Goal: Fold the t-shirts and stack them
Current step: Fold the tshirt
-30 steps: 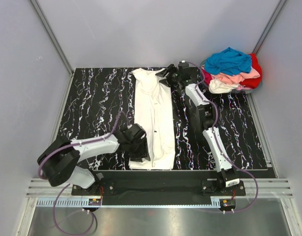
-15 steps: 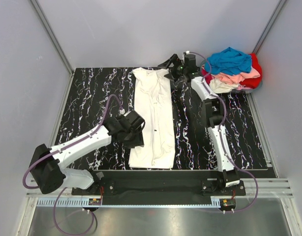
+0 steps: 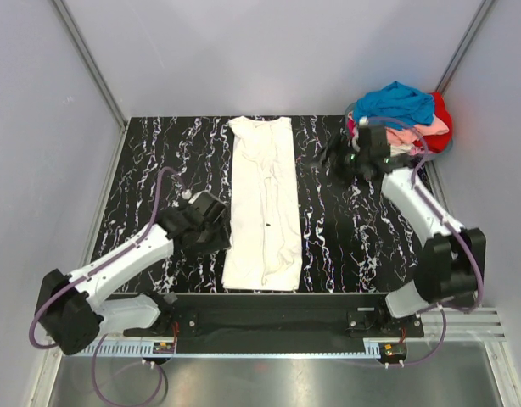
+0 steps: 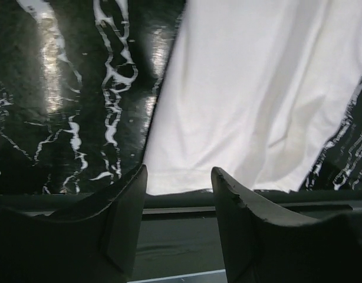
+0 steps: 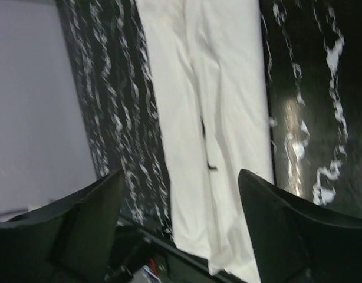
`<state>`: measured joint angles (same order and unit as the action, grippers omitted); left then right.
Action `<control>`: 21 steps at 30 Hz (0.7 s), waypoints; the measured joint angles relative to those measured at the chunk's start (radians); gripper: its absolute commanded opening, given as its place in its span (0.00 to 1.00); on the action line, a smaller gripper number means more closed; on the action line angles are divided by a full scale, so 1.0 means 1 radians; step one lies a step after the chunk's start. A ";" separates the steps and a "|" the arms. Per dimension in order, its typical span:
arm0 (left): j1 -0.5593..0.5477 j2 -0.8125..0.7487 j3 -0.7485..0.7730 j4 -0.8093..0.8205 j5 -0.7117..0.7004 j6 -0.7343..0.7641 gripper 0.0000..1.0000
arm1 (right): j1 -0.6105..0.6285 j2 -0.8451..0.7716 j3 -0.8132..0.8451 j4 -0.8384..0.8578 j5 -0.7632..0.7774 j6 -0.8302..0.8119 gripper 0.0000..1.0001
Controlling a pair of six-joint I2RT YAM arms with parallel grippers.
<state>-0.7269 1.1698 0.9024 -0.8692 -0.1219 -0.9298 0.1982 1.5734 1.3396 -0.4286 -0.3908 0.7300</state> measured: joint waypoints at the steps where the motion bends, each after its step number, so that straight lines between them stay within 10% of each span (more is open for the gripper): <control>1: 0.026 -0.015 -0.031 0.010 0.002 0.002 0.53 | 0.022 -0.051 -0.081 -0.013 0.008 -0.002 0.74; 10: 0.056 -0.029 -0.325 0.190 0.060 -0.024 0.45 | 0.282 -0.021 -0.386 -0.048 0.040 0.028 0.40; 21: 0.021 -0.067 -0.423 0.344 0.114 -0.101 0.44 | 0.409 0.206 -0.268 -0.038 0.097 0.030 0.37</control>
<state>-0.7063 1.1027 0.4793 -0.5247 -0.0074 -1.0306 0.6067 1.7798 1.0714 -0.4667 -0.2939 0.7601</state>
